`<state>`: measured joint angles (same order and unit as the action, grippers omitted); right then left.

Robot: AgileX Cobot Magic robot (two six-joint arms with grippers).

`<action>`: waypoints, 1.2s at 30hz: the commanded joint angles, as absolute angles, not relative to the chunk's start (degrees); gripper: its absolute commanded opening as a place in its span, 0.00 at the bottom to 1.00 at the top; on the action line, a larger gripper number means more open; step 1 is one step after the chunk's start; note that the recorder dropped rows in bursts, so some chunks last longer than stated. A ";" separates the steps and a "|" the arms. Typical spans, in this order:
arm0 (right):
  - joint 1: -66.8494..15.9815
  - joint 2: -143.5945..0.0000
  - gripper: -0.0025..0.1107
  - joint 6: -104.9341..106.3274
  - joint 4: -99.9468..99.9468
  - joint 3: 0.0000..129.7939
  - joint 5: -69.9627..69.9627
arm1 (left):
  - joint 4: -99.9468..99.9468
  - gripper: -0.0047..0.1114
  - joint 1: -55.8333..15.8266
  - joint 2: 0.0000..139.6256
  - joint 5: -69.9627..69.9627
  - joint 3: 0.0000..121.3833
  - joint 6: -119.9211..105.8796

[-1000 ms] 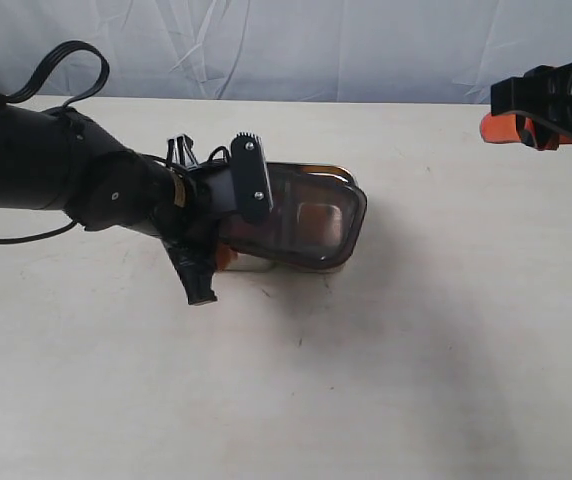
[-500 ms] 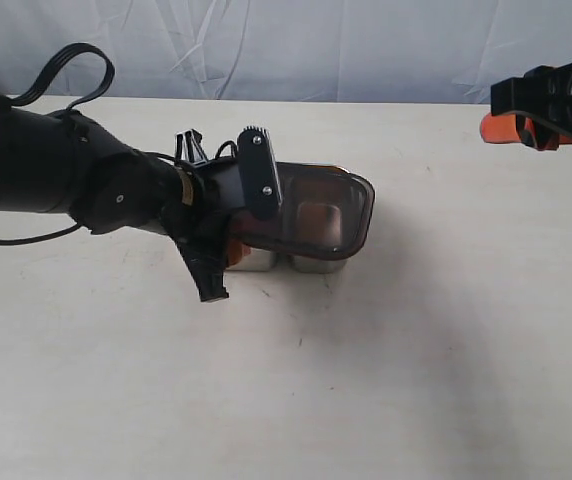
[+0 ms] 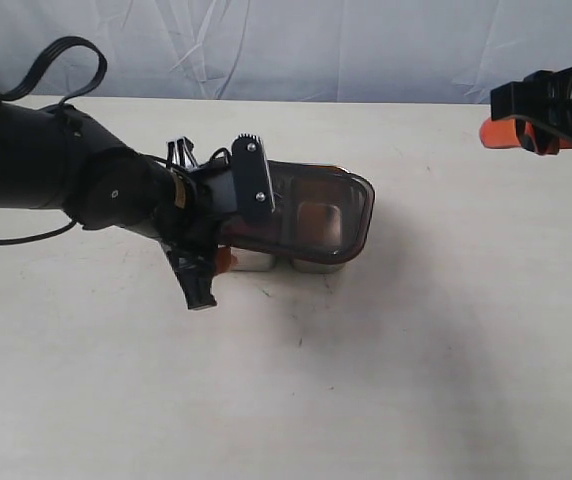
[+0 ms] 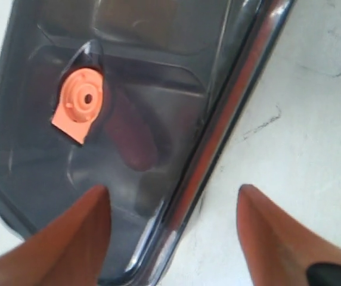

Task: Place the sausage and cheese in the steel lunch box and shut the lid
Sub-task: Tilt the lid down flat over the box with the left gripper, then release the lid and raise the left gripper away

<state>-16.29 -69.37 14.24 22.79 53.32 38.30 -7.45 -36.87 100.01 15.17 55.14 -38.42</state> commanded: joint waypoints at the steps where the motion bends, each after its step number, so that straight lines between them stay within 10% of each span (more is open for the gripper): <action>1: -16.02 -68.95 0.45 13.59 21.14 53.46 38.38 | -6.97 0.55 -37.18 95.57 17.60 55.00 -37.49; 6: -16.02 -69.89 0.41 6.45 17.44 53.34 38.98 | -8.82 0.45 -37.18 91.18 25.78 55.00 -32.67; 12: -16.02 -75.93 0.02 0.96 17.13 53.34 36.22 | -11.20 0.05 -35.15 86.94 28.87 55.00 -26.97; 36: -22.24 -106.25 0.02 0.73 19.65 67.49 28.01 | 5.47 0.04 -20.55 85.37 20.07 55.00 -6.04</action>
